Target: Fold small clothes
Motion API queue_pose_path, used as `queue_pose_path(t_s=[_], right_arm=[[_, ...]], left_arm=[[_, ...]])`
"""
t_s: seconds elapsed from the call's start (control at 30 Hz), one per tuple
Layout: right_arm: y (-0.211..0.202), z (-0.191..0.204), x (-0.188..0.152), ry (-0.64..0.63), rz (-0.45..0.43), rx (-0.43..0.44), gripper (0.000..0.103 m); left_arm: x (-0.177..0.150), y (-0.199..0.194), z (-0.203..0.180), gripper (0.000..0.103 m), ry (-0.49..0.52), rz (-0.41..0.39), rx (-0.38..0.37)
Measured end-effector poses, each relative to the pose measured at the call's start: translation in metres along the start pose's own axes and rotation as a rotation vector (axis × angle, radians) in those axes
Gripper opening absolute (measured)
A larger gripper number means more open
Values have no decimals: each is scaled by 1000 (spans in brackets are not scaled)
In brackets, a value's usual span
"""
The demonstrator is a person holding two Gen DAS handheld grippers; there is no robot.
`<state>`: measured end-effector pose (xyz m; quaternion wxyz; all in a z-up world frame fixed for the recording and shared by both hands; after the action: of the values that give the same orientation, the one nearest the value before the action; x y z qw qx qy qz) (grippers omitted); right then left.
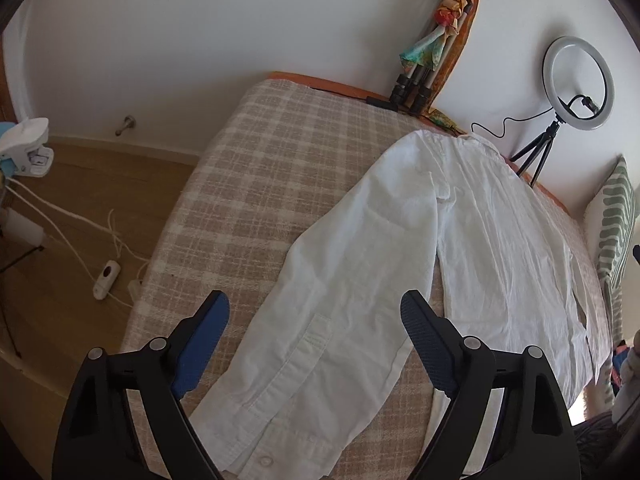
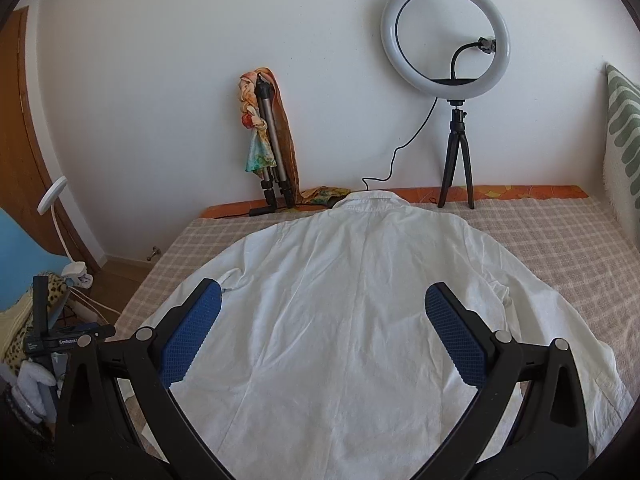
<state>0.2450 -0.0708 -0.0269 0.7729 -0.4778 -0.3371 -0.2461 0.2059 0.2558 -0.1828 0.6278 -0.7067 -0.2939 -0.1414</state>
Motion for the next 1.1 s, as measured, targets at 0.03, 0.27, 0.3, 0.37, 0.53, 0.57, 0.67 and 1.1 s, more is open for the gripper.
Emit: queue_pose_path(t_s=[0.03, 0.27, 0.3, 0.37, 0.53, 0.57, 0.67, 1.1], right_arm=[[8, 0, -2, 7, 25, 6, 103], [32, -14, -22, 40, 117, 35, 103], [34, -17, -23, 40, 122, 29, 103], [38, -23, -27, 41, 133, 14, 103], [43, -27, -26, 48, 156, 14, 103], [44, -27, -26, 41, 152, 9, 103], [42, -24, -24, 22, 133, -4, 103], [37, -2, -27, -42, 135, 13, 103]], left_arm=[[2, 10, 7, 87, 0, 15, 4], [-9, 47, 34, 67, -171, 104, -119], [-10, 50, 33, 59, -169, 111, -122], [-12, 51, 32, 56, -152, 113, -111], [-12, 53, 22, 32, -101, 110, -141], [-12, 53, 19, 27, -102, 108, -161], [-14, 56, 12, 7, -126, 115, -247], [18, 19, -47, 2, -69, -23, -373]])
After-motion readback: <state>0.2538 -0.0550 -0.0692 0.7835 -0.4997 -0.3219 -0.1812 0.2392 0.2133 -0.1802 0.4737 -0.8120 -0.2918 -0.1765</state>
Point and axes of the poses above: each gripper's, at about its wrist camera, not at the fingertips, and y roughly the way its jaws point, z to its left, x to its top, the point moved 9 cm from there along y, roughly the way its jaws point, and after that the axes turned 8 degrees about y, right-handed, at the moved point
